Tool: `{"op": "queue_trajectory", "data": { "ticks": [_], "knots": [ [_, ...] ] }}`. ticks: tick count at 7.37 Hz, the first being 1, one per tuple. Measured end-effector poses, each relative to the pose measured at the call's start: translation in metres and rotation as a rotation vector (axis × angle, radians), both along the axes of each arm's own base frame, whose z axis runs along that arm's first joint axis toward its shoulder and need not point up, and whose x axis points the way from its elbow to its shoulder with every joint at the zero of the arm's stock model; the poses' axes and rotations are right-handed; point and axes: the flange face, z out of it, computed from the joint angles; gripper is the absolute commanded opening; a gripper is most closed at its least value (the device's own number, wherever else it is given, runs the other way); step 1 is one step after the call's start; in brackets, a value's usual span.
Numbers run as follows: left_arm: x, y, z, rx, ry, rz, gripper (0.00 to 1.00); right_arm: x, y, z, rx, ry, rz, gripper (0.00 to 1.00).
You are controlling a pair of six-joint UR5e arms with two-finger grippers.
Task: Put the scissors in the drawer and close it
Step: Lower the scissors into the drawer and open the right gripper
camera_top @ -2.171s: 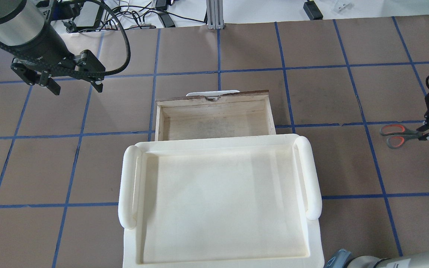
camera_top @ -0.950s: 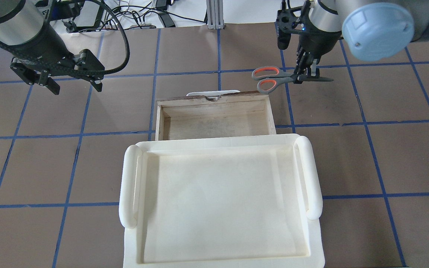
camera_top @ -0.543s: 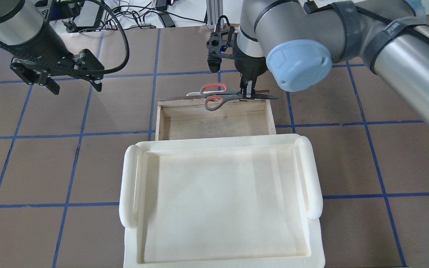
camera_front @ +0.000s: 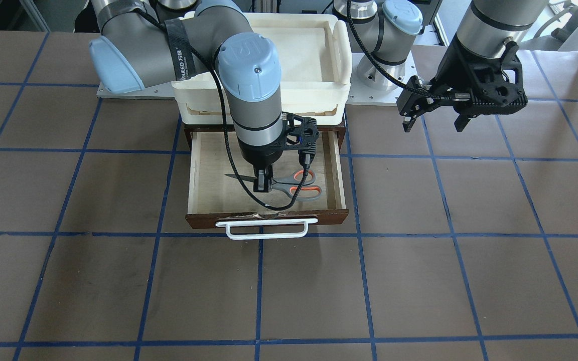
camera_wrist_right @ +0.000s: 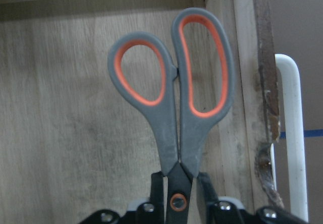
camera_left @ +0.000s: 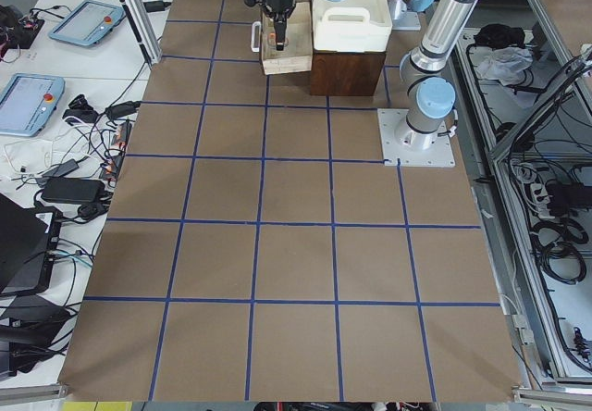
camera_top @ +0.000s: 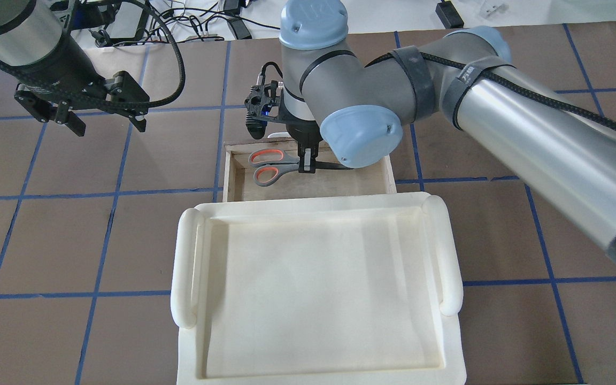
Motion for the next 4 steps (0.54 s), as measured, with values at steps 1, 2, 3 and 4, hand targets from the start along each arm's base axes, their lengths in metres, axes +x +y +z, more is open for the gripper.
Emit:
{"op": "queue_trajectory", "data": {
  "ticks": [1, 2, 3, 4],
  "knots": [
    [0.0001, -0.0001, 0.0002, -0.001, 0.000, 0.000, 1.00, 0.0014, 0.0007, -0.0020, 0.003, 0.001, 0.005, 0.00],
    [0.0006, 0.0001, 0.0008, -0.003, -0.001, 0.001, 1.00, 0.0018, 0.0008, -0.0034, 0.006, 0.002, 0.007, 0.00],
    [0.0006, 0.0006, 0.0009, -0.003, -0.001, 0.001, 1.00, 0.0020, 0.0010, -0.0039, 0.007, 0.002, 0.006, 0.31],
    [0.0001, 0.0014, 0.0000, -0.001, -0.001, 0.001, 1.00, 0.0022, 0.0009, -0.0045, 0.008, 0.003, 0.005, 0.98]
  ]
}}
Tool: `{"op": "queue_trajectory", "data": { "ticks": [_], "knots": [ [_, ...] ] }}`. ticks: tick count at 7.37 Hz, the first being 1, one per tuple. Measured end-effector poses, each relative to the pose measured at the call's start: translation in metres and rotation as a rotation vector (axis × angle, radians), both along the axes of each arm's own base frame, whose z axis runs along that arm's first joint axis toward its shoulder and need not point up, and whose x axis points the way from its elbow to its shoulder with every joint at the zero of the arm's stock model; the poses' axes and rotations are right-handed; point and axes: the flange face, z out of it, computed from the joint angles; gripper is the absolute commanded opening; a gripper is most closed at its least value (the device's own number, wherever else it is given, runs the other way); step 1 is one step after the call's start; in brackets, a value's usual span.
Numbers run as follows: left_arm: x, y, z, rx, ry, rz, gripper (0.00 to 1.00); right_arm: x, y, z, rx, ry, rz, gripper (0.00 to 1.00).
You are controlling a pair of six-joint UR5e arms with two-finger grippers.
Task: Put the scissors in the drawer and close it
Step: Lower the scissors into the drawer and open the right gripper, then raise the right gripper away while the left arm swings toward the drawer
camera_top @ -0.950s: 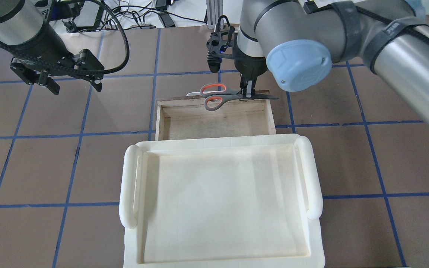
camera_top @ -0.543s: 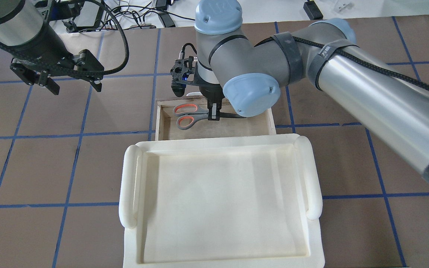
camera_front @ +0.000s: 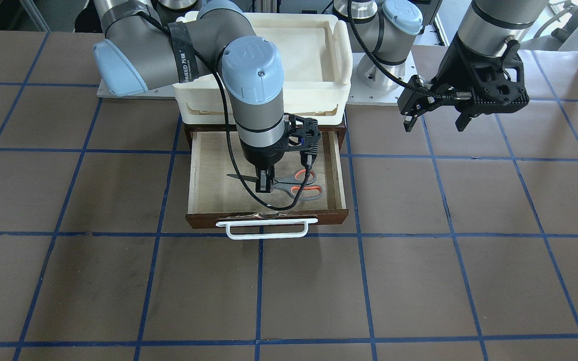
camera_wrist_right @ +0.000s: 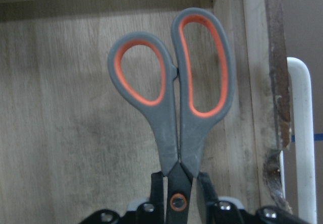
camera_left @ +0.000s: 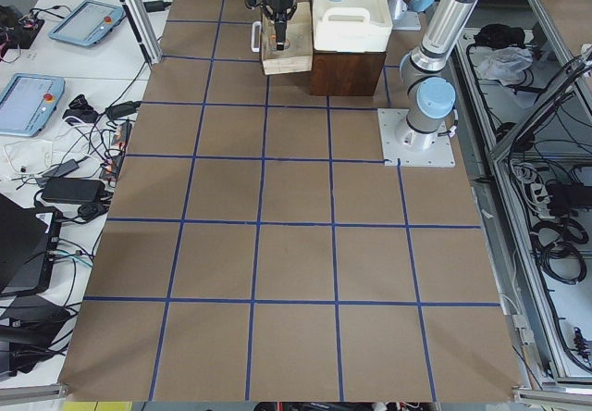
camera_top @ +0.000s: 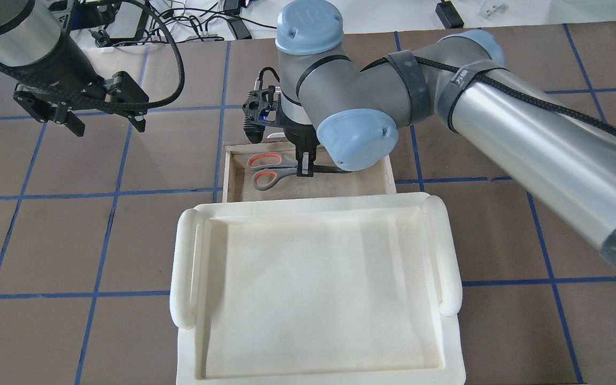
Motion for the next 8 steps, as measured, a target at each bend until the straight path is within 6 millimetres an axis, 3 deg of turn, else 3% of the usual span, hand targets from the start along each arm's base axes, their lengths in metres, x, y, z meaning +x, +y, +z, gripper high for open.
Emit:
{"op": "queue_trajectory", "data": {
  "ticks": [5, 7, 8],
  "knots": [
    [0.003, 0.001, -0.001, 0.000, -0.007, 0.004, 1.00, -0.001, 0.000, -0.001, -0.004, 0.012, -0.003, 1.00],
    [0.006, -0.001, -0.001, -0.005, -0.014, 0.009, 1.00, -0.011, -0.005, 0.015, -0.035, 0.006, -0.016, 1.00],
    [0.009, -0.003, -0.001, -0.009, -0.015, 0.016, 1.00, -0.028, -0.011, 0.032, -0.064, -0.001, -0.045, 1.00]
  ]
}}
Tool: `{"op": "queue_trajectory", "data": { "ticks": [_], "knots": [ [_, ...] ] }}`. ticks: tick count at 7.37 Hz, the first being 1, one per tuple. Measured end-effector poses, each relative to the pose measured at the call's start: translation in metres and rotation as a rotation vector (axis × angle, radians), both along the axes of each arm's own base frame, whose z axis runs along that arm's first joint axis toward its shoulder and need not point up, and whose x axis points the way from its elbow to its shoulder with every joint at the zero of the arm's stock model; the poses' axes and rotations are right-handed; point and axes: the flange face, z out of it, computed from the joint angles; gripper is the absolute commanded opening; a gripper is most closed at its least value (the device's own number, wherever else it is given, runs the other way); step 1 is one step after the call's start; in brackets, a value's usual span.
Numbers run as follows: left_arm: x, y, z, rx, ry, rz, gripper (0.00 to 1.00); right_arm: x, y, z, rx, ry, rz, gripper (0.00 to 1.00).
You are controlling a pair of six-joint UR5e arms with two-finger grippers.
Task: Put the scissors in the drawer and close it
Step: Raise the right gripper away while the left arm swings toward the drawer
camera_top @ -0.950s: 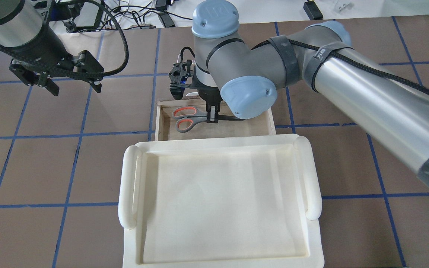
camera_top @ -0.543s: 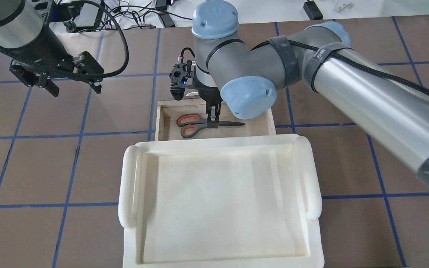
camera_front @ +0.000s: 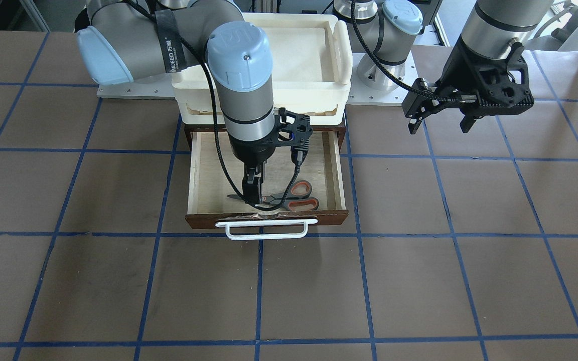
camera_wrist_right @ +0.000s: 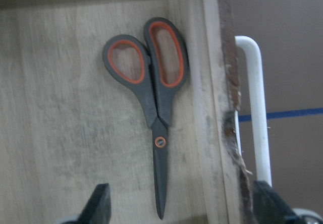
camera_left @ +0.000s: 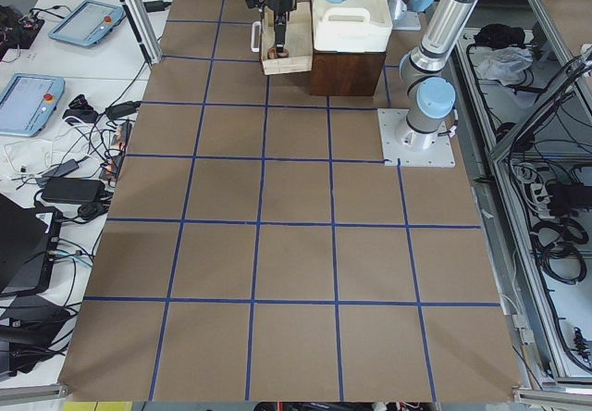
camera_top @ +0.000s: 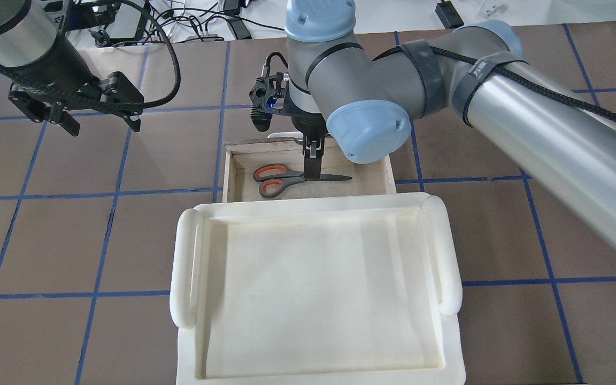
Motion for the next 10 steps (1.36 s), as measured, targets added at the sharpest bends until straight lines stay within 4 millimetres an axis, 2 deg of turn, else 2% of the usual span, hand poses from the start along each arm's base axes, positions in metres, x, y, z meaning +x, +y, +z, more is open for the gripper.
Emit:
{"op": "queue_trajectory", "data": {
  "ticks": [1, 3, 5, 6, 7, 8, 10],
  "knots": [
    [0.006, -0.003, -0.001, -0.002, 0.003, 0.013, 1.00, -0.031, -0.009, 0.022, -0.031, -0.006, -0.056, 1.00],
    [0.018, -0.011, -0.006, -0.008, 0.003, 0.006, 1.00, -0.115, -0.014, 0.073, -0.067, -0.011, -0.204, 1.00],
    [0.022, -0.023, -0.012, -0.014, 0.002, -0.031, 1.00, -0.184, 0.003, 0.110, -0.028, -0.005, -0.395, 1.00],
    [0.021, -0.032, -0.016, -0.024, 0.007, -0.026, 1.00, -0.200, 0.016, 0.123, -0.001, -0.012, -0.543, 1.00],
    [0.013, -0.044, -0.019, -0.053, 0.007, -0.017, 1.00, -0.204, 0.027, 0.131, 0.021, -0.024, -0.720, 1.00],
    [-0.002, -0.057, -0.021, -0.076, 0.008, -0.009, 1.00, -0.197, 0.035, 0.133, 0.036, -0.031, -0.878, 1.00],
    [-0.048, -0.085, -0.028, -0.093, 0.020, 0.017, 1.00, -0.163, 0.050, 0.133, 0.036, -0.018, -1.138, 1.00]
  ]
}}
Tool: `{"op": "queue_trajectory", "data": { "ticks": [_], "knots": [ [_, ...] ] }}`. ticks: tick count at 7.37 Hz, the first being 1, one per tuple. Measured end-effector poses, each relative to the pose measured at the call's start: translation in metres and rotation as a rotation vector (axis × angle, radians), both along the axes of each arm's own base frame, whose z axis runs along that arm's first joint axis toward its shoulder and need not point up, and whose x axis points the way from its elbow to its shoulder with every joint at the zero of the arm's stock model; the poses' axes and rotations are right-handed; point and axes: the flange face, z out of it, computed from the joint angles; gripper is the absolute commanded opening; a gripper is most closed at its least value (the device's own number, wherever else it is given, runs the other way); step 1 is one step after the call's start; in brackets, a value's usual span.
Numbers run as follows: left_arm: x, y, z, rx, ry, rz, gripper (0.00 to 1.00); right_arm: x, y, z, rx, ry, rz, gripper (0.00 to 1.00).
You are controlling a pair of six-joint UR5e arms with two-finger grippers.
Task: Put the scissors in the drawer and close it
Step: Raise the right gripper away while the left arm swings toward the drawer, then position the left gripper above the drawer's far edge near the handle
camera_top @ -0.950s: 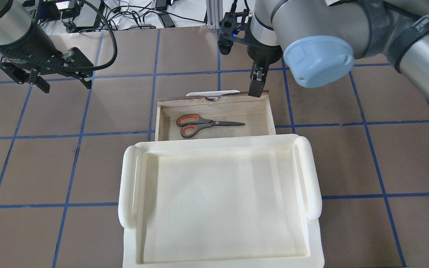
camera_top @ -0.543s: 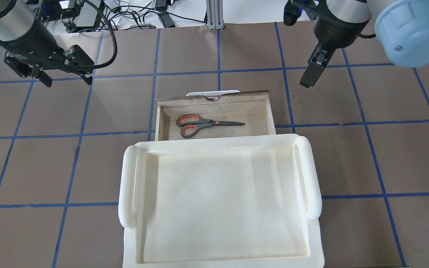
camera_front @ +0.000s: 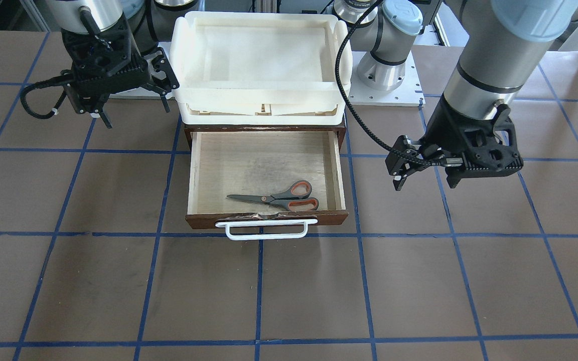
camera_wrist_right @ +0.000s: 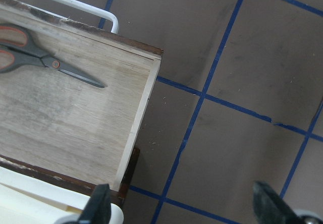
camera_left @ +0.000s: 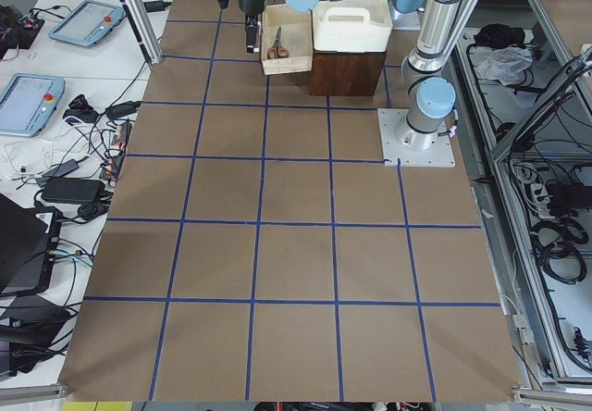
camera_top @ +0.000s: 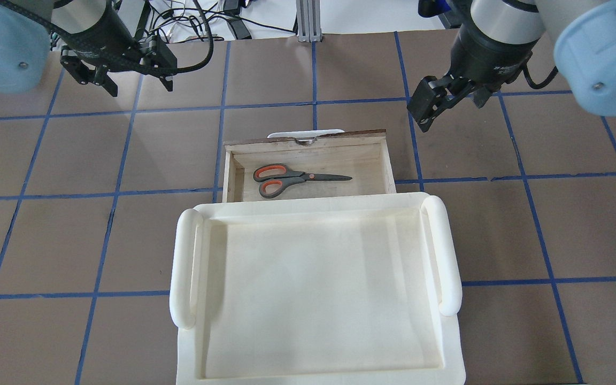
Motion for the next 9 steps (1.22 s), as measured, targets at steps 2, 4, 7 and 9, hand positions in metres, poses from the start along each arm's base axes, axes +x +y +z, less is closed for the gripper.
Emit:
{"op": "queue_trajectory", "data": {
  "ticks": [2, 4, 7, 9],
  "knots": [
    [-0.051, -0.024, -0.027, -0.008, 0.011, 0.000, 1.00, 0.023, 0.008, -0.001, -0.005, -0.004, -0.104, 1.00],
    [-0.091, -0.038, -0.063, -0.001, 0.016, 0.012, 1.00, 0.022, 0.008, 0.004, -0.030, -0.013, -0.134, 1.00],
    [-0.127, -0.059, -0.112, -0.027, 0.042, 0.059, 1.00, -0.003, 0.006, 0.021, -0.089, -0.026, -0.270, 1.00],
    [-0.149, -0.068, -0.137, -0.016, 0.046, 0.071, 1.00, -0.011, 0.006, 0.025, -0.099, -0.026, -0.304, 1.00]
  ]
}}
